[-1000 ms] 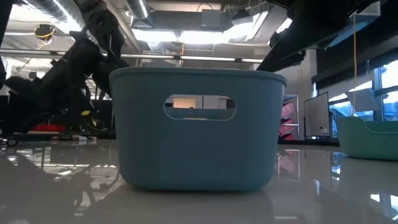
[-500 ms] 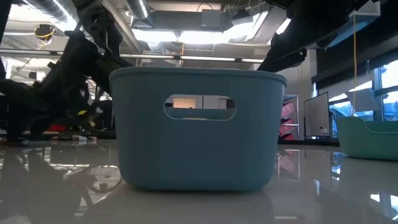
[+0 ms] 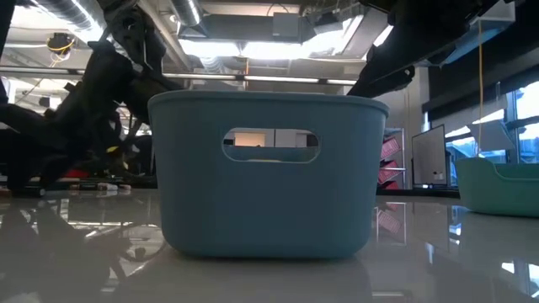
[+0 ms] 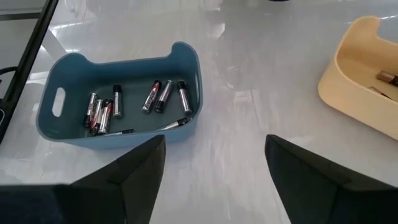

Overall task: Sort batteries
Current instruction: Put the black battery into the green bin

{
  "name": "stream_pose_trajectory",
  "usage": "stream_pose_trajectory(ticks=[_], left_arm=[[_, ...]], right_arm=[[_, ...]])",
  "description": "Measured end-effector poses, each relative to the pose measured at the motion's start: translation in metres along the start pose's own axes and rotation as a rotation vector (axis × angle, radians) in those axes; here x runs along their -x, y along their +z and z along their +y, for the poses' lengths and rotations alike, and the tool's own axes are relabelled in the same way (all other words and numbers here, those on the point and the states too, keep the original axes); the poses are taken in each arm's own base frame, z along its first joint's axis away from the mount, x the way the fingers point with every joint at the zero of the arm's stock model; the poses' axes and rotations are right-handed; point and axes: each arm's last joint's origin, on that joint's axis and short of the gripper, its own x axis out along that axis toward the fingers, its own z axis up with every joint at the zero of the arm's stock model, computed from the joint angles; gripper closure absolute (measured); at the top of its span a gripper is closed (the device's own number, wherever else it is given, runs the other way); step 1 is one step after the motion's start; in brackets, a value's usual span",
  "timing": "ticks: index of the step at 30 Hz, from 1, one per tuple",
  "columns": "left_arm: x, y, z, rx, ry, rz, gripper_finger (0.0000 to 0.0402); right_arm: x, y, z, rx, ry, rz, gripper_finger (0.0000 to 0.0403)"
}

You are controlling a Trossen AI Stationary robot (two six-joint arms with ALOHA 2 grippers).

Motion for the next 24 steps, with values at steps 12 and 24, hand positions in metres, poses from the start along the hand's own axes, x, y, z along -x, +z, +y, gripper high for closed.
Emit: stream_pose_trajectory(ticks=[12,24], left_arm=[[-0.005,0.004,-0.014,0.037,0.013,-0.085,0.0211],[-0.015,-0.001,-0.018,0.035,-0.012,-0.065,0.0246]], right_arm=[[0.0,-0.001,0.0,0.003,-0.004,0.008,0.0127],[0.0,-0.001,0.0,0.003,-0.004,0.006,0.0127]])
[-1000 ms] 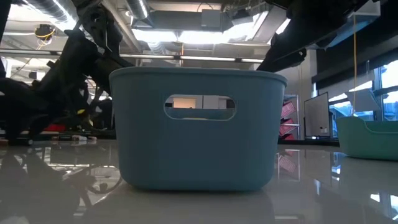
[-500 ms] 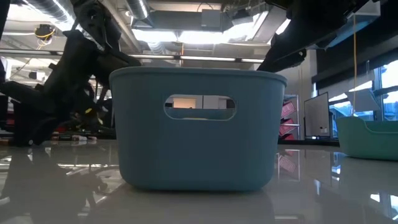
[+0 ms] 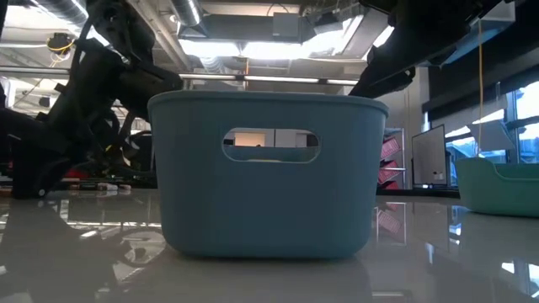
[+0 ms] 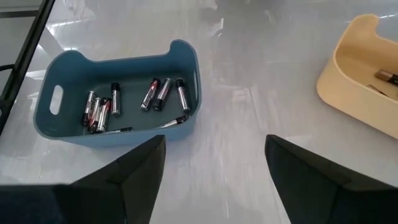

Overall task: Sort batteries
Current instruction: Put the black battery into the green bin

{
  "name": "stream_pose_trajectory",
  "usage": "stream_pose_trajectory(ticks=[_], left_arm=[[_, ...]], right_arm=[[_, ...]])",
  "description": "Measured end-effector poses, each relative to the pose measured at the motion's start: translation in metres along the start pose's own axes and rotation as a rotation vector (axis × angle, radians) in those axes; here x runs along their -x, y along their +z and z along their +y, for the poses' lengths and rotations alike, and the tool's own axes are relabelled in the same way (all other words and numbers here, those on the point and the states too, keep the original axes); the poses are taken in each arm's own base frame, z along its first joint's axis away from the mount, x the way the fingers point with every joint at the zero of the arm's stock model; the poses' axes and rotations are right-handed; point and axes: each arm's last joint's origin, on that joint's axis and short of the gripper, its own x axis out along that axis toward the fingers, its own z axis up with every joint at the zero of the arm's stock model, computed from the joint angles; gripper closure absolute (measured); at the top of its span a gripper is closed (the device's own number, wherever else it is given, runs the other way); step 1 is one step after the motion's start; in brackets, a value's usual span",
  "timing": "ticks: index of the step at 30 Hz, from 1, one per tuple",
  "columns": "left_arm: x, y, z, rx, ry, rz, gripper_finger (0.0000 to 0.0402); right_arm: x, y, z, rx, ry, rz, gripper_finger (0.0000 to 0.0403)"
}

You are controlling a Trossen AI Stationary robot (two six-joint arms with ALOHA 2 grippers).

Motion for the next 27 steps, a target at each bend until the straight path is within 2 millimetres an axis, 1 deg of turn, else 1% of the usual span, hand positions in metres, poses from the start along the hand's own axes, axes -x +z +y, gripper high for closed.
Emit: stream_pose_trajectory(ticks=[3,8,15,19,23,27], left_arm=[[0.0,0.0,0.002,0.015,-0.018,0.008,0.0282],[-0.001,0.0,0.006,0.047,-0.04,0.023,0.0366],[0.002,0.001,0.008,0.045,-0.039,0.012,0.0366],[0.012,0.003,0.007,0.033,-0.037,-0.03,0.0366],[0.029,0.007,0.006,0.046,-0.053,-0.147,0.0366],[0.044,0.004,0.006,0.073,-0.076,-0.237,0.0366]], right_arm=[[0.0,0.0,0.0,0.0,0.0,0.0,0.0127],[0.0,0.0,0.0,0.0,0.0,0.0,0.0127],[0.0,0.0,0.0,0.0,0.0,0.0,0.0127],[0.0,0.0,0.0,0.001,0.0,0.001,0.0127],[0.0,0.0,0.0,0.002,0.001,0.004,0.0127],[0.009,0.003,-0.002,0.02,0.005,-0.003,0.0127]])
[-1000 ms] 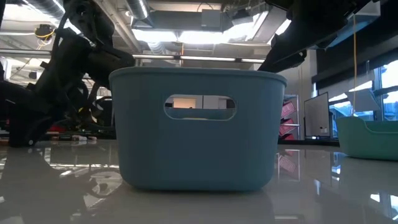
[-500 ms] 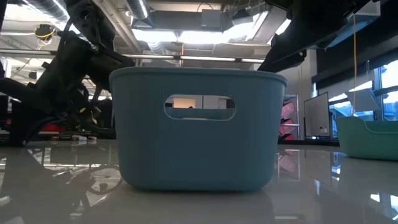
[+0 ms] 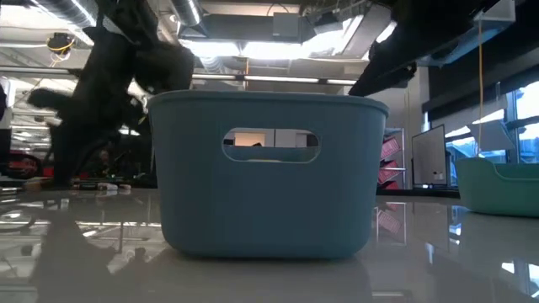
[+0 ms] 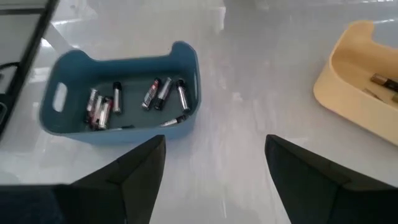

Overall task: Sort batteries
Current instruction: Put the black battery into the green bin

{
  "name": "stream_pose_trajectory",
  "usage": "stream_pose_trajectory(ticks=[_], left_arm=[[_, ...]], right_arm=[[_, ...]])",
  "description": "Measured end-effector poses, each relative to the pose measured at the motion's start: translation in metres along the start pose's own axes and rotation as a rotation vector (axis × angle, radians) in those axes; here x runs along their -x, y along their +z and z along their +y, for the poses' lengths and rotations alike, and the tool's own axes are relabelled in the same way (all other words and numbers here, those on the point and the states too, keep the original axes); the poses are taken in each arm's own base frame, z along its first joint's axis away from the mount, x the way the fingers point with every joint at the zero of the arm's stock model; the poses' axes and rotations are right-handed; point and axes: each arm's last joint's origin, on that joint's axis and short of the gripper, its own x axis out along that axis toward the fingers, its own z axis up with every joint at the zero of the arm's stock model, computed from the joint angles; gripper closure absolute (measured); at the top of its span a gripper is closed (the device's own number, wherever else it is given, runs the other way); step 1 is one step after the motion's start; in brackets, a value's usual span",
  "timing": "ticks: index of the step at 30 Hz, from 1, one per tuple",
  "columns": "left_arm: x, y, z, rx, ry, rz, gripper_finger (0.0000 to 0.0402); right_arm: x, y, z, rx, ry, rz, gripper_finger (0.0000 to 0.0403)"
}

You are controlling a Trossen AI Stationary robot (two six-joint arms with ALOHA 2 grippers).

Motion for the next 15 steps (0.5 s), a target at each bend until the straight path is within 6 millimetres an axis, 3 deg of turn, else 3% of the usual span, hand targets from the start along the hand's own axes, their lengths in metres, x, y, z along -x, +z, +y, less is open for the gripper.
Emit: stream_pose_trajectory(ticks=[5,9,15], left_arm=[[0.027,0.004,-0.003,0.049,-0.066,-0.213,0.0362],[0.056,0.011,-0.007,0.085,-0.171,-0.506,0.0364],[0.097,0.037,-0.017,0.094,-0.368,-0.989,0.0361]], right_arm=[[0.03,0.006,-0.006,-0.015,-0.009,0.042,0.0127],[0.059,0.006,-0.015,-0.109,-0.042,0.086,0.0127],[0.088,-0.019,-0.028,-0.383,-0.121,0.332,0.0127]])
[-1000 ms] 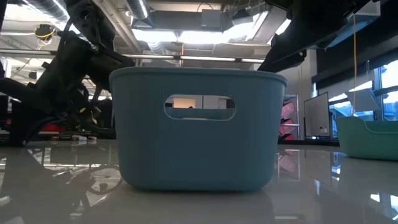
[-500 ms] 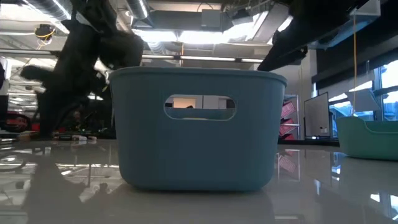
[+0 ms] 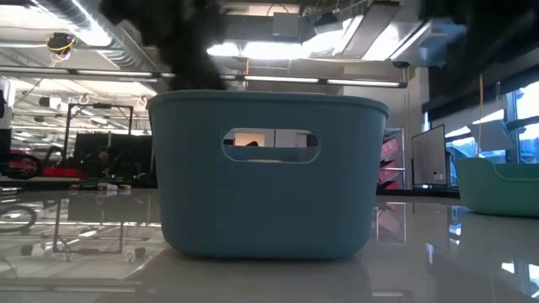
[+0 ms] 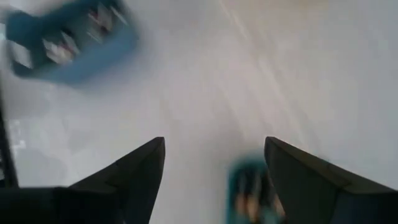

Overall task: Sort batteries
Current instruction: Put the black battery into the green bin

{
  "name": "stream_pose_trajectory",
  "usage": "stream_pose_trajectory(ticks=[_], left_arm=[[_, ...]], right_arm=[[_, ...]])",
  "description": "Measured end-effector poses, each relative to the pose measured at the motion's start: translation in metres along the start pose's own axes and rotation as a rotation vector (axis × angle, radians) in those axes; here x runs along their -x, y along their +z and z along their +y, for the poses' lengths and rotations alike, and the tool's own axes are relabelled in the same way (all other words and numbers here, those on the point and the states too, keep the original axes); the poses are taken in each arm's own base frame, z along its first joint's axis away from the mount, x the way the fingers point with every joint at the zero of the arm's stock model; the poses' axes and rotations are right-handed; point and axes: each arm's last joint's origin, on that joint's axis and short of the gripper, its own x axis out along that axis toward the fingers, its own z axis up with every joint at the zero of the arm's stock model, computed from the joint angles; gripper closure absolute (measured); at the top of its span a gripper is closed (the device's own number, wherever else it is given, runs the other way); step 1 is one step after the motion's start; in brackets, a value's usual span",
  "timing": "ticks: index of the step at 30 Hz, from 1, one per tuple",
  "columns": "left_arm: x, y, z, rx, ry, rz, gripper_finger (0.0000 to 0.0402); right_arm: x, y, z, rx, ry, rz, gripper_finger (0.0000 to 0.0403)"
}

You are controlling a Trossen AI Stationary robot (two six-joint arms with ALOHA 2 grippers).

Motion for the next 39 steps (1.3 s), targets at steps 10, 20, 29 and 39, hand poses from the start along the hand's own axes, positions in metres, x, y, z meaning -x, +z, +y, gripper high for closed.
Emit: stream_pose_trajectory(ticks=[10,20,29,39], left_arm=[[-0.027,0.043,-0.041,-0.094,-0.374,-0.636,0.0356],[-0.047,0.032,-0.056,-0.064,-0.465,-0.654,0.036],[-0.048,0.024,-0.068,-0.109,-0.413,-0.671,0.0361],[-0.053,0.02,-0.064,-0.115,-0.354,-0.614,0.0355]], right_arm=[[0.007,0.0,0.036,0.087,0.01,-0.493,0.0127],[0.012,0.036,0.041,0.082,0.223,-0.729,0.0127],[-0.014,0.062,0.031,0.08,0.363,-0.634,0.0127],[-0.023,0.071,0.034,0.112,0.408,-0.658,0.0128]])
